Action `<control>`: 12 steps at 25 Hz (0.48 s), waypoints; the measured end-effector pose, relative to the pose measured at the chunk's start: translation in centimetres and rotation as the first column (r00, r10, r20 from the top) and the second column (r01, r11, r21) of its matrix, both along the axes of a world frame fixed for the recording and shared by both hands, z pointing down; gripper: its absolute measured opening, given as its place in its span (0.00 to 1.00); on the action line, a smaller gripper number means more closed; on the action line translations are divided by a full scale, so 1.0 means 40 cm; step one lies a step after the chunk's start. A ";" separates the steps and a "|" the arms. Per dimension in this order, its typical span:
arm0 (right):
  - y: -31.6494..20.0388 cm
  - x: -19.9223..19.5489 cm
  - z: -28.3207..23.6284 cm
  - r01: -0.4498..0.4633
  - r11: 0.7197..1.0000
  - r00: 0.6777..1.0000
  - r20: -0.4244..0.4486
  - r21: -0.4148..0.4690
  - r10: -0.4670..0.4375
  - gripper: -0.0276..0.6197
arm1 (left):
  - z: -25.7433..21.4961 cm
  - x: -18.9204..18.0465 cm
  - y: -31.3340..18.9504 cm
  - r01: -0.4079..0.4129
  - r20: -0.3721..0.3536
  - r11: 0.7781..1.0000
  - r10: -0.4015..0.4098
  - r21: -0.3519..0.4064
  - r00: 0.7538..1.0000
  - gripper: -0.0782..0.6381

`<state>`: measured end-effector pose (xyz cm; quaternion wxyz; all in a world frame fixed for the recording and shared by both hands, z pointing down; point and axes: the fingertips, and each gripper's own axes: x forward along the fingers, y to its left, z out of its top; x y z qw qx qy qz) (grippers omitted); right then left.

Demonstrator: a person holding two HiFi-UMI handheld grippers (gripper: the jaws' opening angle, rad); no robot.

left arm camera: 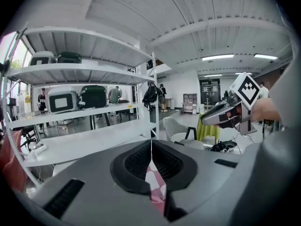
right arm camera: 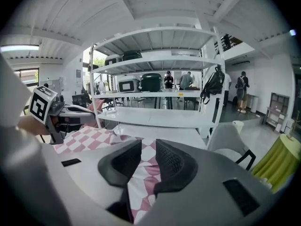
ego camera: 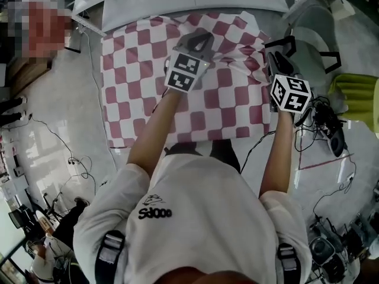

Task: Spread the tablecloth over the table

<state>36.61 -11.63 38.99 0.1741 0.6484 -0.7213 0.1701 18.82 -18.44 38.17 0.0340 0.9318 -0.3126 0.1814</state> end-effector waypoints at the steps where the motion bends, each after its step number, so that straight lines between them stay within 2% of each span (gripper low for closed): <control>1: -0.024 0.014 0.024 0.017 1.000 1.000 0.014 -0.018 -0.016 0.23 | 0.017 0.009 -0.021 0.017 0.004 1.000 -0.017 -0.012 1.000 0.15; 4: -0.098 0.058 0.095 0.062 0.996 0.996 0.066 -0.067 -0.057 0.28 | 0.072 0.046 -0.075 0.056 0.021 0.997 -0.055 -0.043 0.998 0.15; 9: -0.221 0.121 0.250 0.115 0.981 0.968 0.238 -0.159 -0.075 0.34 | 0.167 0.087 -0.144 0.125 0.061 0.988 -0.120 -0.085 0.991 0.15; 12: -0.264 0.165 0.347 0.121 0.968 0.963 0.263 -0.221 -0.061 0.36 | 0.232 0.100 -0.162 0.149 0.109 0.983 -0.137 -0.111 0.985 0.15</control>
